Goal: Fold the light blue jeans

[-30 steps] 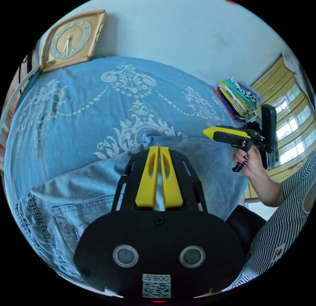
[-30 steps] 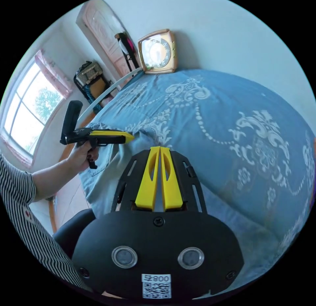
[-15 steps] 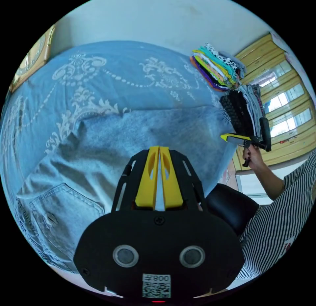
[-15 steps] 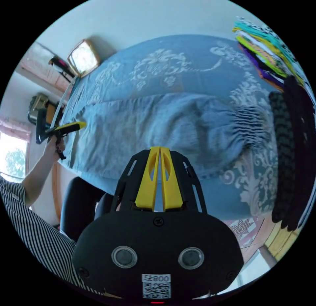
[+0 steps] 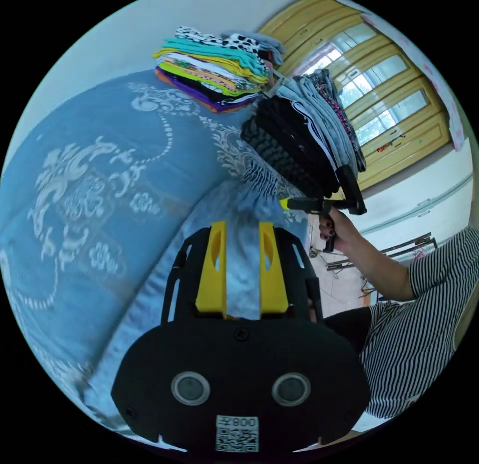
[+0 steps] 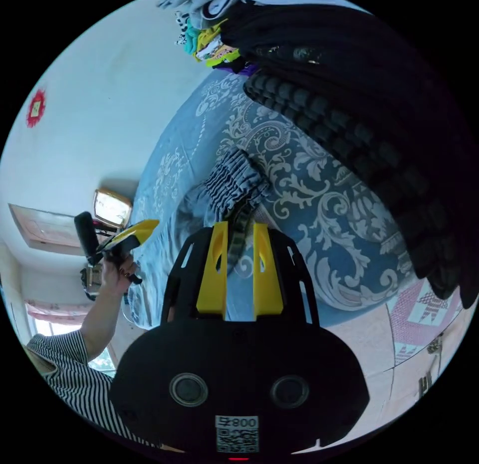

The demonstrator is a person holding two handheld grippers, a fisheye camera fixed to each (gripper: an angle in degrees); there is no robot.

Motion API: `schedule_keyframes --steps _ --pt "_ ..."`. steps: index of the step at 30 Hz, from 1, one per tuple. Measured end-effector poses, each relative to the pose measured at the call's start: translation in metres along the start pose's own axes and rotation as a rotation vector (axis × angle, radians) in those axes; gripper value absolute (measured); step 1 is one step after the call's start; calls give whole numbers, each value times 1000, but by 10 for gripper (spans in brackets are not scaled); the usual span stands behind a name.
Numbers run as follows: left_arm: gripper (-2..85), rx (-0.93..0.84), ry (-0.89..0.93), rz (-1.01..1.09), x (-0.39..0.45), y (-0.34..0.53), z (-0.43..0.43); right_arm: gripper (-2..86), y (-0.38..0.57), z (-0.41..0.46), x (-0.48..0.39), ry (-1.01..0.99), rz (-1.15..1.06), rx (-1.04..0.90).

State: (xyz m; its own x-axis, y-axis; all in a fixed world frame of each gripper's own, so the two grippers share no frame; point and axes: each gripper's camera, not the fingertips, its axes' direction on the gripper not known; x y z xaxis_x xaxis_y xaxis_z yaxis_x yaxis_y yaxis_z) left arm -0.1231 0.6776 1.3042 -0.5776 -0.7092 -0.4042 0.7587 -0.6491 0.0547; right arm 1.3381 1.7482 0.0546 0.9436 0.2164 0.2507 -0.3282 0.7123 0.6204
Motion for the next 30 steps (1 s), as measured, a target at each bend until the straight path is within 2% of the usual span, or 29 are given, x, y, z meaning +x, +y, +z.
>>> schedule_keyframes --steps 5,10,11,17,22,30 --pt "117 -94 -21 68 5 -89 82 86 -3 -3 29 -81 30 -2" --pt "115 -249 -14 110 12 -130 158 90 -4 -7 44 -108 23 -11" --pt "109 -257 -58 124 17 -132 169 90 -5 -7 50 -120 32 -18" --pt "68 -266 -99 213 46 -128 197 91 -3 -8 68 -165 55 -14" --pt "61 -254 -112 169 55 -126 204 93 2 -17 79 -220 83 9" --pt "59 -250 -111 155 61 -124 195 97 6 -14 76 -177 91 -6"
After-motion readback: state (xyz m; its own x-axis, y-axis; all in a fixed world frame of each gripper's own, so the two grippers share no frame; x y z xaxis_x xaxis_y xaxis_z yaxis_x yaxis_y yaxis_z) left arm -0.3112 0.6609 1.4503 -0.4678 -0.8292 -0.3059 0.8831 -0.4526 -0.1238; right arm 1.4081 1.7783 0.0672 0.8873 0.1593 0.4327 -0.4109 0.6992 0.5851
